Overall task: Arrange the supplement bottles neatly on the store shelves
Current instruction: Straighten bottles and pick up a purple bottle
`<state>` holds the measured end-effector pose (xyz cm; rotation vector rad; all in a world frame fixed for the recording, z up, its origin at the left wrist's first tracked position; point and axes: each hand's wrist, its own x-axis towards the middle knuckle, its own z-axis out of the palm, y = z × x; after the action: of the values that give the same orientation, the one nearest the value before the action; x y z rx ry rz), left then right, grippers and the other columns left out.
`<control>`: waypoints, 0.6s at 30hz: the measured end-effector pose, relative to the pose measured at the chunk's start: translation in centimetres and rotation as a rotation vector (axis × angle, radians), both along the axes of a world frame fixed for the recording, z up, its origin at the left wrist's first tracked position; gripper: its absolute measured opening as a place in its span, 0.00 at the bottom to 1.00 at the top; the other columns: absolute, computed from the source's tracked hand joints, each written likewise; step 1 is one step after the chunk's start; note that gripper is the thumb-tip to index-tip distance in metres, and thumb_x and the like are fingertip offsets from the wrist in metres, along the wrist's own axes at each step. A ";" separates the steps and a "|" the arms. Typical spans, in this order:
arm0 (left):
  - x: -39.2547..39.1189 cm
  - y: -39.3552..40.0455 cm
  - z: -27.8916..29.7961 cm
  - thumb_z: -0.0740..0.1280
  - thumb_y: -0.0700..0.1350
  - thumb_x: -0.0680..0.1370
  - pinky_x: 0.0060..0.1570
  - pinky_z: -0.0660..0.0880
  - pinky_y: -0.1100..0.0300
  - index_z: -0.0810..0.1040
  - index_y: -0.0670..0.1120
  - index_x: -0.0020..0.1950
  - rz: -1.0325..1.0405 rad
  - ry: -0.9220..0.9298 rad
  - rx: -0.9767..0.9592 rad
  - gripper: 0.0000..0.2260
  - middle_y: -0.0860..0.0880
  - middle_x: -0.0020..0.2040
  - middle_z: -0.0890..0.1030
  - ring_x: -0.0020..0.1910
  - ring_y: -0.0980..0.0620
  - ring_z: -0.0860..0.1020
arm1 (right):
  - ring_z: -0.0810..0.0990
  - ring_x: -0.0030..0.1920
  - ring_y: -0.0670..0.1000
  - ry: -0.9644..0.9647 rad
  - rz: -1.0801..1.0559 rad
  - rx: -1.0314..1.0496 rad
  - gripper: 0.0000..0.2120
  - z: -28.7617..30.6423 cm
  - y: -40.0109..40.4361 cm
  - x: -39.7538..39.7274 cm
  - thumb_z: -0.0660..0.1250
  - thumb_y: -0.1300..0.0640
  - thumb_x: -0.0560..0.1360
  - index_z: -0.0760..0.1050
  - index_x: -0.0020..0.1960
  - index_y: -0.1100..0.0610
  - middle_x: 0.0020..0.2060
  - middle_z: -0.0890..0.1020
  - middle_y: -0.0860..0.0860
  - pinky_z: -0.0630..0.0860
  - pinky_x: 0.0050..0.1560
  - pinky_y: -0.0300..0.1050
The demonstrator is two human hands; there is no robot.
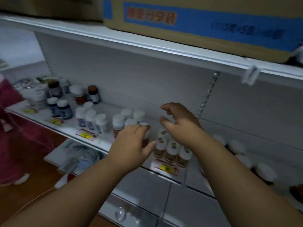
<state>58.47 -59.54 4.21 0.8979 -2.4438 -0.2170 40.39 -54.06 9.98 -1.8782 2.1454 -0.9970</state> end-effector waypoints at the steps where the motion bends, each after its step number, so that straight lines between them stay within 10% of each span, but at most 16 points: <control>1: 2.8 -1.3 0.0 0.66 0.58 0.75 0.54 0.70 0.52 0.75 0.46 0.65 0.038 -0.006 -0.011 0.23 0.47 0.54 0.79 0.55 0.44 0.74 | 0.72 0.55 0.42 -0.006 0.042 -0.031 0.18 0.2 -1.8 2.7 0.66 0.49 0.76 0.72 0.65 0.48 0.58 0.73 0.46 0.66 0.53 0.35; 18: 23.4 -19.6 -0.8 0.62 0.60 0.78 0.59 0.70 0.55 0.71 0.51 0.69 0.357 0.021 0.089 0.22 0.52 0.60 0.77 0.59 0.51 0.72 | 0.74 0.49 0.45 0.025 0.198 0.020 0.13 -2.3 -28.2 20.1 0.67 0.46 0.74 0.74 0.57 0.47 0.50 0.72 0.45 0.68 0.46 0.40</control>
<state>81.87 -79.15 3.40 1.3424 -2.2211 -0.2046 60.54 -82.22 7.71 -2.0550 1.9261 -0.9137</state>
